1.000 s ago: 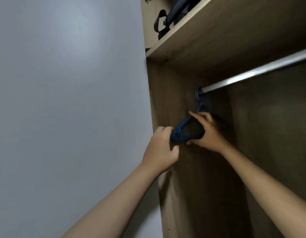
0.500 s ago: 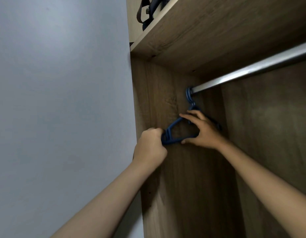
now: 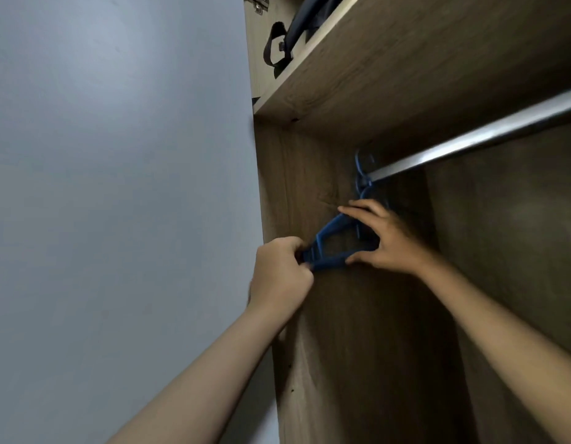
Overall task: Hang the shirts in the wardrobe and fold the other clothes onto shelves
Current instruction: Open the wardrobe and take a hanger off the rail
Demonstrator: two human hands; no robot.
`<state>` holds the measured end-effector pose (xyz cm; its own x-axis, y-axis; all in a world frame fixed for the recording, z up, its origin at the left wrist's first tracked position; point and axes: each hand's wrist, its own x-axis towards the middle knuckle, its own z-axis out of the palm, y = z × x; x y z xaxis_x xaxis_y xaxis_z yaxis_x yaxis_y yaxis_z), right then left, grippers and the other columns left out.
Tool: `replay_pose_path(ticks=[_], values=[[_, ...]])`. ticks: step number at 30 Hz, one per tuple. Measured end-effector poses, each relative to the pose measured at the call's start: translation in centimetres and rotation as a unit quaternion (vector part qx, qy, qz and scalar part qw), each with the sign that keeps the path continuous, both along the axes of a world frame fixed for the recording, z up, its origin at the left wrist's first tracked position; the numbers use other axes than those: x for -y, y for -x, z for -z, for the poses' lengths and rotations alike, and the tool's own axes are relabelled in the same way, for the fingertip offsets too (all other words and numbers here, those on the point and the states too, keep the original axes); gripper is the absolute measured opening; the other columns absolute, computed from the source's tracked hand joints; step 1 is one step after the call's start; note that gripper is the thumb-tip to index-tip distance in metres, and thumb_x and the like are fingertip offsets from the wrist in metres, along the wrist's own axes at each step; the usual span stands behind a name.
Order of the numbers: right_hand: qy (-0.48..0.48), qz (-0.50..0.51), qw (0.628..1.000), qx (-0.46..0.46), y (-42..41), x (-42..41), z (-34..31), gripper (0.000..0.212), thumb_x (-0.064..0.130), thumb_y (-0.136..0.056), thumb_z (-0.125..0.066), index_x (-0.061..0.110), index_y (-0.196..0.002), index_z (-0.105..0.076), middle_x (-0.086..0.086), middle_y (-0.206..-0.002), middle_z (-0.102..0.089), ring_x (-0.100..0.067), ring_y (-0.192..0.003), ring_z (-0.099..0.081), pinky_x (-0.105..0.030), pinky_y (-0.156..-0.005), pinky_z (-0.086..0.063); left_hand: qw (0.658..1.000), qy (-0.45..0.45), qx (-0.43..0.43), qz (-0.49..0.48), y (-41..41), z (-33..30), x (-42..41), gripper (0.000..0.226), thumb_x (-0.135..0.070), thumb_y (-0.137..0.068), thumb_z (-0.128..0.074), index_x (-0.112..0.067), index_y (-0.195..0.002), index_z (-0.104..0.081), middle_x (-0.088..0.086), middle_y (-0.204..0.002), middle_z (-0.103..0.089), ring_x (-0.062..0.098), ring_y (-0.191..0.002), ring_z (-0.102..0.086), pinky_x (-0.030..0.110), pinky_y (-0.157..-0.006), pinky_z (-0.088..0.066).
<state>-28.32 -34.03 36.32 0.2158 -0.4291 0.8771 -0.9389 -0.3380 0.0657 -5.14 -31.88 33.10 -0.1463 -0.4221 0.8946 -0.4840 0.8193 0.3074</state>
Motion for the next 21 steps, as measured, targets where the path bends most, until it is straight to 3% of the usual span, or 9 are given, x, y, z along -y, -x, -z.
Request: replay_pose_path(ticks=[2, 7, 11, 16, 21], values=[[0.017, 0.006, 1.0, -0.015, -0.8, -0.7, 0.6, 0.092, 0.046, -0.066, -0.08, 0.047, -0.142, -0.027, 0.012, -0.147, -0.027, -0.016, -0.134, -0.033, -0.045, -0.108, -0.037, 1.0, 0.003, -0.011, 0.0, -1.0, 0.4, -0.5, 0.031, -0.008, -0.078, -0.071, -0.016, -0.108, -0.071, -0.002, -0.101, -0.07, 0.011, -0.091, -0.064, 0.02, -0.084, -0.049], [0.097, 0.015, 0.992, -0.075, -4.4, -2.4, 3.0, 0.089, 0.07, -0.068, -0.061, 0.042, -0.145, -0.027, 0.008, -0.143, -0.037, -0.02, -0.116, -0.05, -0.045, -0.095, -0.045, 0.999, -0.018, -0.042, -0.004, -5.4, 2.3, -2.9, 0.032, 0.0, -0.072, -0.073, -0.017, -0.099, -0.074, -0.006, -0.085, -0.071, -0.001, -0.074, -0.064, 0.002, -0.073, -0.046], [0.127, -0.019, 0.987, -0.1, -9.2, -4.8, 4.8, 0.088, 0.072, -0.069, -0.057, 0.031, -0.144, -0.037, 0.002, -0.137, -0.044, -0.019, -0.096, -0.05, -0.04, -0.082, -0.048, 0.998, -0.035, -0.043, -0.039, -10.5, 4.0, -6.2, 0.031, 0.002, -0.072, -0.072, -0.019, -0.095, -0.074, -0.011, -0.081, -0.07, -0.001, -0.072, -0.065, 0.003, -0.071, -0.047], [0.141, -0.09, 0.982, -0.084, -17.0, -8.0, 7.2, 0.085, 0.069, -0.064, -0.069, 0.028, -0.137, -0.05, -0.004, -0.125, -0.053, -0.02, -0.084, -0.046, -0.042, -0.067, -0.05, 0.991, -0.051, -0.036, -0.12, -17.9, 6.2, -11.9, 0.029, 0.005, -0.072, -0.071, -0.021, -0.087, -0.072, -0.015, -0.078, -0.069, -0.001, -0.072, -0.064, 0.007, -0.07, -0.05], [0.149, -0.155, 0.974, -0.067, -26.6, -12.6, 10.0, 0.084, 0.063, -0.058, -0.075, 0.024, -0.13, -0.058, -0.007, -0.119, -0.059, -0.026, -0.081, -0.051, -0.033, -0.058, -0.045, 0.972, -0.079, -0.027, -0.218, -25.6, 8.5, -19.5, 0.03, 0.005, -0.072, -0.066, -0.022, -0.083, -0.065, -0.015, -0.085, -0.068, -0.004, -0.078, -0.062, 0.009, -0.064, -0.05]])
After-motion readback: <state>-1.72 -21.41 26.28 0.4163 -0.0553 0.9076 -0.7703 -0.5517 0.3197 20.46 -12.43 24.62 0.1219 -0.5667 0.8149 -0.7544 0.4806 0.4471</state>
